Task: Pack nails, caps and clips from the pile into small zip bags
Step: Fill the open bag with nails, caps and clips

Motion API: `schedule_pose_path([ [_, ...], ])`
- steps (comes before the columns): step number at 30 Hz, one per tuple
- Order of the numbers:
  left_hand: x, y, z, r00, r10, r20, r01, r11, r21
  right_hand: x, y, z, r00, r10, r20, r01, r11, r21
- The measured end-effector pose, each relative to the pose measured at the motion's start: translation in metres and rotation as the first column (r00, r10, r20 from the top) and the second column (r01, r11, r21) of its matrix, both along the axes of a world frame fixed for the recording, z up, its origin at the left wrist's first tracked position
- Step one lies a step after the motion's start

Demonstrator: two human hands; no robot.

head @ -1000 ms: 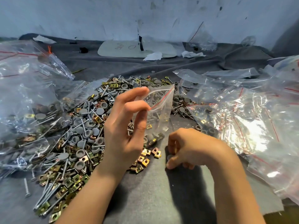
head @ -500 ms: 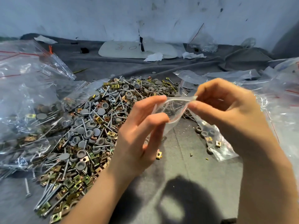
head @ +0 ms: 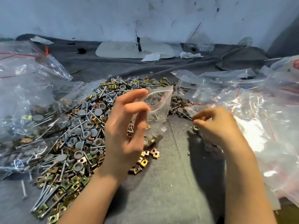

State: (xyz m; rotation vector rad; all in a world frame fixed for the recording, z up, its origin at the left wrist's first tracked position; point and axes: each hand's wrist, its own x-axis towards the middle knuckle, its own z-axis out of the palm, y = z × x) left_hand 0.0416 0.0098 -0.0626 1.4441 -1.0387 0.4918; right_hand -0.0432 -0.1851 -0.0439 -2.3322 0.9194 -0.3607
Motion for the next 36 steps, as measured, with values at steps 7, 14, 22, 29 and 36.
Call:
schedule_pose_path([
  [7,0.000,0.000,-0.001,0.996,-0.018,-0.084,0.015,0.999,-0.035,0.006,-0.006,-0.021,0.982,-0.067,-0.178,0.047,0.992,-0.115],
  [14,-0.001,0.000,0.003,1.000,-0.003,-0.019,0.003,1.000,0.000,0.001,0.000,0.001,0.896,0.046,0.441,-0.059,0.998,0.016],
  [22,-0.005,-0.002,-0.003,0.984,-0.066,0.167,0.053,0.995,0.085,-0.010,0.057,0.050,0.566,0.503,0.653,-0.354,0.864,-0.359],
  [29,-0.001,0.000,-0.001,0.999,-0.035,0.028,0.035,0.999,0.003,-0.004,0.041,0.037,0.620,0.319,0.717,-0.415,0.909,-0.046],
  [36,-0.001,0.000,-0.002,0.978,-0.104,-0.179,0.091,0.993,-0.079,0.014,0.043,0.014,0.650,0.174,0.739,-0.528,0.803,0.275],
])
